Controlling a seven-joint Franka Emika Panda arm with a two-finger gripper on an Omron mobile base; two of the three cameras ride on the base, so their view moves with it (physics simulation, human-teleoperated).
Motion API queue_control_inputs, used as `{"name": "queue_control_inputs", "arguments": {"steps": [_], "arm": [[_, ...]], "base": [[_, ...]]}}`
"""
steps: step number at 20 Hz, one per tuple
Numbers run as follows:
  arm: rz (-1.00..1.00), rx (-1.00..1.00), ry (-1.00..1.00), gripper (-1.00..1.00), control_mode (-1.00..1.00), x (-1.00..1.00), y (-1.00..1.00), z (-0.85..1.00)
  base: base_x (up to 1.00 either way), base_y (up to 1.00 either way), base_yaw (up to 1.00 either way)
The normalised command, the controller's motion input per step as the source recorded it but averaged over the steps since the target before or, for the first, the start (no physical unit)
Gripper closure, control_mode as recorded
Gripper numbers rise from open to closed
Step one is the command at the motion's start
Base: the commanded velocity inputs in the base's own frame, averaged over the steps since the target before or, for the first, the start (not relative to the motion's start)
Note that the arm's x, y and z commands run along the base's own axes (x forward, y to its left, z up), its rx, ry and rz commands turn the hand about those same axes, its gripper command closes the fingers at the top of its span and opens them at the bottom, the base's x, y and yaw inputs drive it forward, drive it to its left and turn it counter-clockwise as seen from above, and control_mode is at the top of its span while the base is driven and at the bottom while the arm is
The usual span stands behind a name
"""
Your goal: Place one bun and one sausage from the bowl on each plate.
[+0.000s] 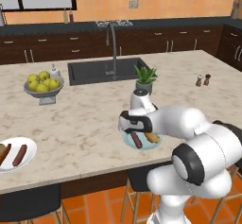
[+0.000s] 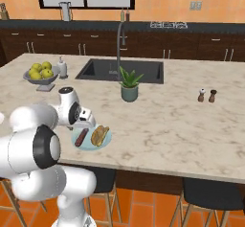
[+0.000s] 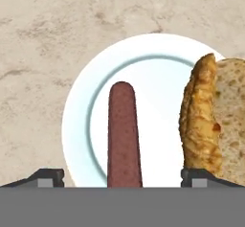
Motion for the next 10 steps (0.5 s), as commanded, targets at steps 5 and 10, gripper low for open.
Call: {"name": "queue_control_inputs", "arguments": {"steps": [5,10], "arm": [[0.00,0.00,0.00,-1.00,-1.00,-0.46,0.14,0.85],[0.01,0.03,0.00,-1.00,-1.00,-0.54,0.40,0.71]], "base": [[0.00,0.00,0.00],[0.00,0.00,0.00]]}}
